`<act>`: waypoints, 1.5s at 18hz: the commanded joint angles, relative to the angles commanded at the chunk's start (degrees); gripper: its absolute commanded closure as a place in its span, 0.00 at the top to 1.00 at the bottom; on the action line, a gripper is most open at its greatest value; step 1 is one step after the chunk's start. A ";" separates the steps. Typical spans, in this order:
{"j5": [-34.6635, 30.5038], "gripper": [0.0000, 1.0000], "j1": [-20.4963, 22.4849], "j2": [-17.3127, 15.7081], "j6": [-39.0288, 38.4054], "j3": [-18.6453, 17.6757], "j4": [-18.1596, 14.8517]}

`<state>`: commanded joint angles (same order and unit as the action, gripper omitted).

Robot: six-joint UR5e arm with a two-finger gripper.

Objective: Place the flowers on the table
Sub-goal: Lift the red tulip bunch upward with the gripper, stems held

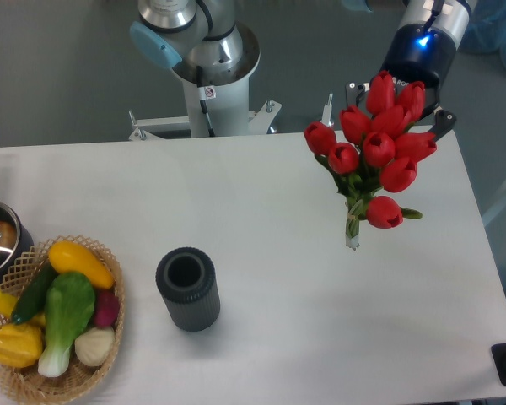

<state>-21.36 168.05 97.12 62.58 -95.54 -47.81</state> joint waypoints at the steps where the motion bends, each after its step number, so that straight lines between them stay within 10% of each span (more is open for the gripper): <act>1: -0.09 0.33 -0.09 0.00 0.00 0.00 0.09; 14: -7.11 0.33 -0.53 -2.20 -0.79 -0.26 -0.26; 27: -34.16 0.34 -5.01 -3.86 -1.23 -0.88 -1.84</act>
<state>-55.52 163.04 93.25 61.35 -96.42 -49.65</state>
